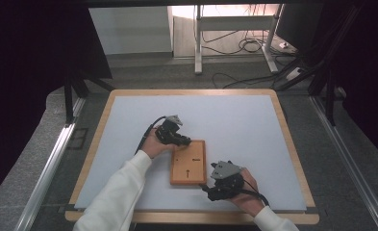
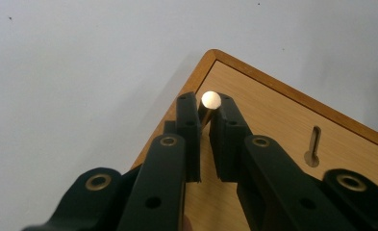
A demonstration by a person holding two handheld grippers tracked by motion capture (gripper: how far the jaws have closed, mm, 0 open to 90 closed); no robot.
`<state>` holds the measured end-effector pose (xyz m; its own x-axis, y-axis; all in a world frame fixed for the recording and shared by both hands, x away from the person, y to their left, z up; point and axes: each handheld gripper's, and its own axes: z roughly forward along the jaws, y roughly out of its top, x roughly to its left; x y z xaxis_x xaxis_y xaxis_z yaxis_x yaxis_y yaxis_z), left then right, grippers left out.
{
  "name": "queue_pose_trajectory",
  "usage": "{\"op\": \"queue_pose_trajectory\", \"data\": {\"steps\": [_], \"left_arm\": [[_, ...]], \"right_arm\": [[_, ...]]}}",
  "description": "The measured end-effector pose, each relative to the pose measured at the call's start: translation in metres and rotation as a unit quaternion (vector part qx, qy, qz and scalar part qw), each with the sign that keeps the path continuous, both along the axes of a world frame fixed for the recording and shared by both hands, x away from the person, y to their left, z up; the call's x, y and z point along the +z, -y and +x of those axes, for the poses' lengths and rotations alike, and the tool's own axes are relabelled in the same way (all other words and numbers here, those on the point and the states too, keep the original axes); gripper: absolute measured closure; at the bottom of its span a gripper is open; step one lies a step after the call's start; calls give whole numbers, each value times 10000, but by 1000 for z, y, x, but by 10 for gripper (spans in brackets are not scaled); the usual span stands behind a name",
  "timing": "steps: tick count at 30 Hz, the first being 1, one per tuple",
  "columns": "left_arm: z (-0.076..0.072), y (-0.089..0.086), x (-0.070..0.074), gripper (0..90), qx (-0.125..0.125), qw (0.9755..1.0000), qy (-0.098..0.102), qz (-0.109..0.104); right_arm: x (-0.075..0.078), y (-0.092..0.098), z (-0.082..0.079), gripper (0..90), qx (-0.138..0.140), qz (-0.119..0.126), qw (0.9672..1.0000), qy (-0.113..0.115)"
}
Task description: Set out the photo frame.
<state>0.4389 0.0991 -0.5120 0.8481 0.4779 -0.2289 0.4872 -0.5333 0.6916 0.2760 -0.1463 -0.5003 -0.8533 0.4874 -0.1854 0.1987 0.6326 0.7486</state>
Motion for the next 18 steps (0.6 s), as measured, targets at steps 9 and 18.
{"op": "queue_pose_trajectory", "data": {"steps": [9,18], "left_arm": [[5,-2,-1,835,-92,9999,-92,-99],[9,-4,-2,833,-162,9995,-206,-161]], "right_arm": [[-2,-3,1,215,56,-72,10000,17],[-6,-16,-2,180,155,-515,9980,318]]}}
